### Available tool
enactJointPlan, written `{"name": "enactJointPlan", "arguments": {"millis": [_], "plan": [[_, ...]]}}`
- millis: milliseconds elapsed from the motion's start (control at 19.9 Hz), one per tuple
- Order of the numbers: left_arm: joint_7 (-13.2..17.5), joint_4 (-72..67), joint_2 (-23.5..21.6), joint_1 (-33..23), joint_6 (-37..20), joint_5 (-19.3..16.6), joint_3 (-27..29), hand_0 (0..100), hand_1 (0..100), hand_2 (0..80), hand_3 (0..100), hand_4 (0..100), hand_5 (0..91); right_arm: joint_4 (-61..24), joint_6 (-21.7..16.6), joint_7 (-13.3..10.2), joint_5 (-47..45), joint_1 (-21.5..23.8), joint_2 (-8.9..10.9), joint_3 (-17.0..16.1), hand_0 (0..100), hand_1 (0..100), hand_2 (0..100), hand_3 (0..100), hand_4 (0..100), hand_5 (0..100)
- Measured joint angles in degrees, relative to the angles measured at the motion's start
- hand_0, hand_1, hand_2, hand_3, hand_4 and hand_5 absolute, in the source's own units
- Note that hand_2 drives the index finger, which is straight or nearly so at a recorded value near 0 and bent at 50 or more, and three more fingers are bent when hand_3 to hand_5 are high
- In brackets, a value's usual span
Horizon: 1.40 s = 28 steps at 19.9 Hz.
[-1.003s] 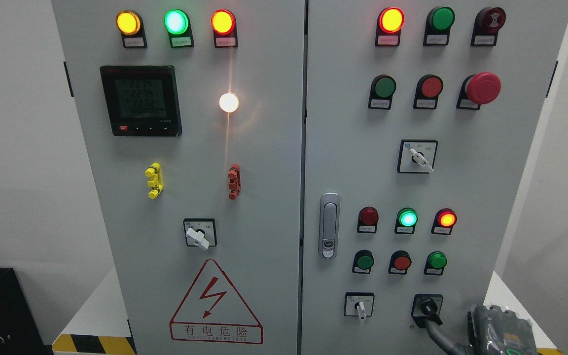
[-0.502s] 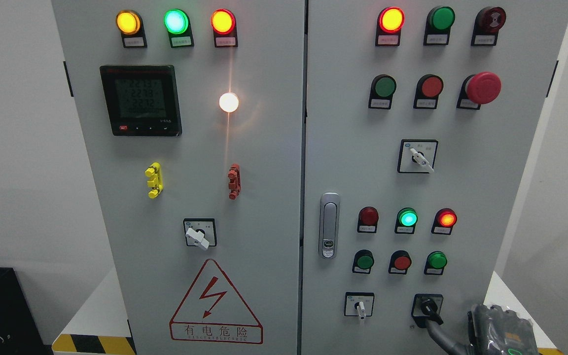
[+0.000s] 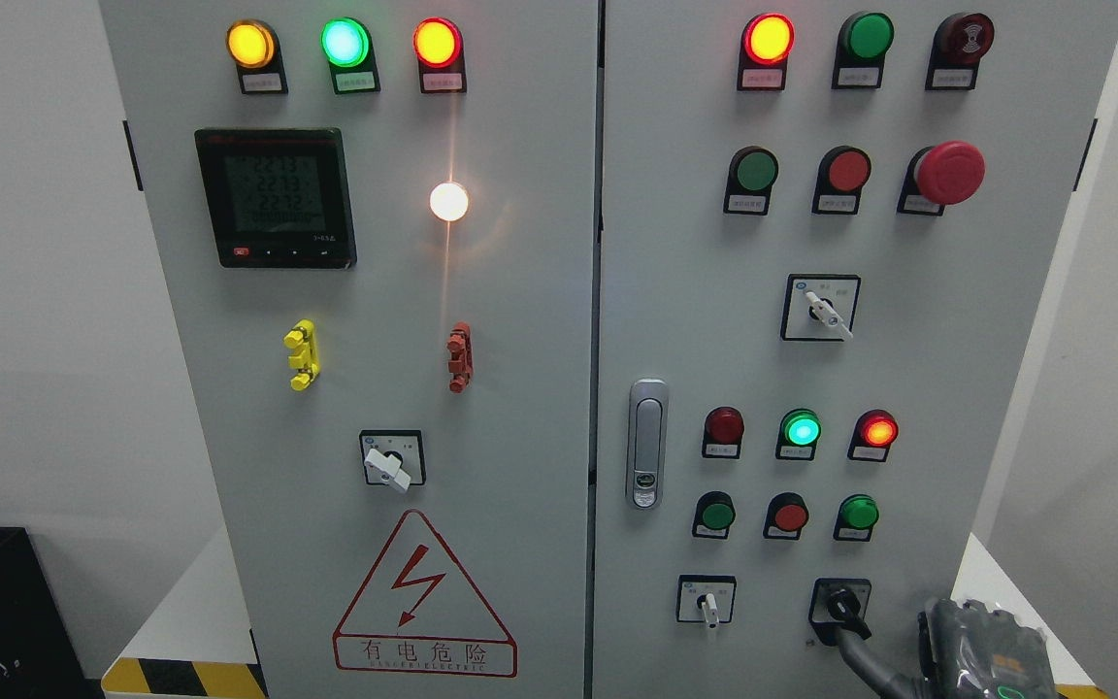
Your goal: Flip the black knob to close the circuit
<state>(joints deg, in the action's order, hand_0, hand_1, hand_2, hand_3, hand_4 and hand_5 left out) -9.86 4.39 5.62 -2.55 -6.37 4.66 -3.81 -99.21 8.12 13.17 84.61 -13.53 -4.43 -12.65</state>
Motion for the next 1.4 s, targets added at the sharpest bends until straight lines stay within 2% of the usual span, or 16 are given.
{"name": "enactJointPlan", "arguments": {"millis": [602, 1003, 1254, 1404], "plan": [[-0.2, 0.0, 0.0, 0.0, 0.0, 0.0, 0.0, 12, 56, 0.0, 0, 0, 0.0, -0.2, -0.4, -1.0, -0.1, 0.6, -0.68, 1.6, 0, 1, 97, 100, 100, 100], [-0.2, 0.0, 0.0, 0.0, 0.0, 0.0, 0.0, 12, 56, 0.0, 0, 0, 0.0, -0.8, -0.8, -0.5, -0.2, 1.6, -1.54, 2.7, 0, 3, 96, 100, 100, 100], [-0.3, 0.0, 0.0, 0.0, 0.0, 0.0, 0.0, 12, 56, 0.0, 0, 0, 0.0, -2.5, -0.8, -2.7, -1.6, 3.8, -2.14, 3.1, 0, 4, 93, 100, 100, 100], [-0.5, 0.0, 0.0, 0.0, 0.0, 0.0, 0.0, 12, 56, 0.0, 0, 0, 0.0, -3.9, -0.9, -4.9, -3.6, 5.5, -2.42, 3.4, 0, 7, 81, 100, 96, 96]]}}
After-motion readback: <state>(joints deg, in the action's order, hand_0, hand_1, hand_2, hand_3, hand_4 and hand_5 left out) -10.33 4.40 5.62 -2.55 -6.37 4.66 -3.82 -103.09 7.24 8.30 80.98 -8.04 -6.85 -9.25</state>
